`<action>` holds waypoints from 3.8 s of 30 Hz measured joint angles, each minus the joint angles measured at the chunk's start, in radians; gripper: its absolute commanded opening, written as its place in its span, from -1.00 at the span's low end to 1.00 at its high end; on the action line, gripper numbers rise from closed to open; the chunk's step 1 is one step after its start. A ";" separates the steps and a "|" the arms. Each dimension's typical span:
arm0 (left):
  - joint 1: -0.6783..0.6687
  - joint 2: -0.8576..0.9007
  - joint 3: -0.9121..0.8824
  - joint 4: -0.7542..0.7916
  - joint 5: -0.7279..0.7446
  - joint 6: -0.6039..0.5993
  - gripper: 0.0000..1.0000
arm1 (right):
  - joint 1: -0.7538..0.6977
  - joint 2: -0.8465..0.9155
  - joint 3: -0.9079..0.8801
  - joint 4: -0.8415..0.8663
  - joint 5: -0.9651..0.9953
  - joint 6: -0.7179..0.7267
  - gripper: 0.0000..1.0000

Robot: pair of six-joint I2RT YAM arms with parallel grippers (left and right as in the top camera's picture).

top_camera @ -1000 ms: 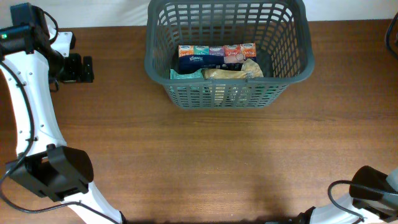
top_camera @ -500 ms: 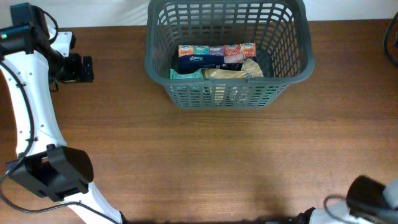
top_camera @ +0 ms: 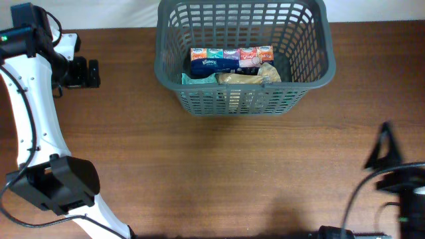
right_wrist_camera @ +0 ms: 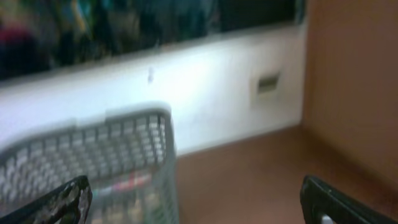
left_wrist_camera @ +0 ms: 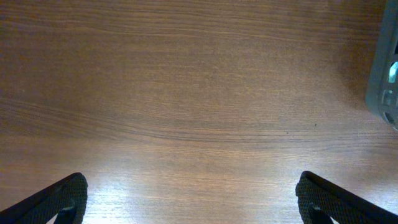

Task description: Pack container

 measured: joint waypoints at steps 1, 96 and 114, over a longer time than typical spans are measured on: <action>0.000 0.000 0.000 0.000 0.000 0.000 0.98 | 0.017 -0.052 -0.088 -0.009 0.000 0.000 0.98; -0.315 -1.837 -2.173 1.401 -0.008 0.009 0.98 | 0.080 -0.417 -0.973 0.260 0.101 0.000 0.98; -0.315 -1.837 -2.173 1.401 -0.008 0.009 0.98 | 0.080 -0.417 -0.973 0.260 0.101 0.000 0.98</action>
